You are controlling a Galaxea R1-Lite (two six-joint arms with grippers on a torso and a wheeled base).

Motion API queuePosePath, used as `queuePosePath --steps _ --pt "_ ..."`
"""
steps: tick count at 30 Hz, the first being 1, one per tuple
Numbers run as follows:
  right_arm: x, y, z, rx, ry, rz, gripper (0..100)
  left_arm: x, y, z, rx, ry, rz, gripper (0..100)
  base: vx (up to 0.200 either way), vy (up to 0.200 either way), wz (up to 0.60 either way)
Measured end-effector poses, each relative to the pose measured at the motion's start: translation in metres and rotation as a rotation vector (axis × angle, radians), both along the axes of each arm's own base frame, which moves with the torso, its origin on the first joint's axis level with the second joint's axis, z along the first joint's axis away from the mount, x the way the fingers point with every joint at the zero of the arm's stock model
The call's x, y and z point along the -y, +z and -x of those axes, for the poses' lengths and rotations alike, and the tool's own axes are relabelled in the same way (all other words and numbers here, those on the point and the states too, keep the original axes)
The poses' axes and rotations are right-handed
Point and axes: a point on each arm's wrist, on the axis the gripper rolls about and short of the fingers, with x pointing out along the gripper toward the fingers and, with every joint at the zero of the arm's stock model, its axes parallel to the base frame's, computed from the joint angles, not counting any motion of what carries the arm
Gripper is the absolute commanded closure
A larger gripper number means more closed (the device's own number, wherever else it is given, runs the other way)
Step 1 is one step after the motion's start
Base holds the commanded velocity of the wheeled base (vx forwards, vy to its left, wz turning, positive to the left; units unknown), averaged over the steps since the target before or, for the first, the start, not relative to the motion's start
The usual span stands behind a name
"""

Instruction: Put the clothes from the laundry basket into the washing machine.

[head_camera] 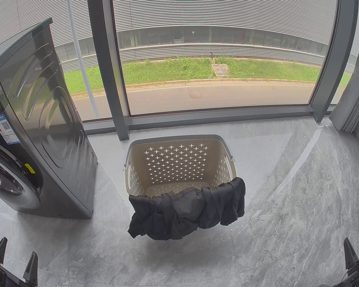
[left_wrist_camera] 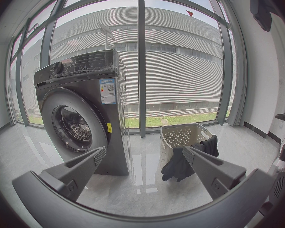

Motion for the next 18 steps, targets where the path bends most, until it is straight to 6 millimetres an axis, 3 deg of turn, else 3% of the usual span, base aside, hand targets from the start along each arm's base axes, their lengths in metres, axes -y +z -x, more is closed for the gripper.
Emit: queuePosePath --steps 12,18 --pt "0.0000 0.0000 0.0000 0.000 0.000 0.000 0 0.0000 0.0000 0.0000 0.000 0.000 0.001 0 0.000 0.000 0.00" --pt "0.0000 0.0000 0.0000 0.000 0.000 0.000 0 0.0000 0.0000 0.0000 0.000 0.000 0.004 0 0.200 0.000 0.00"
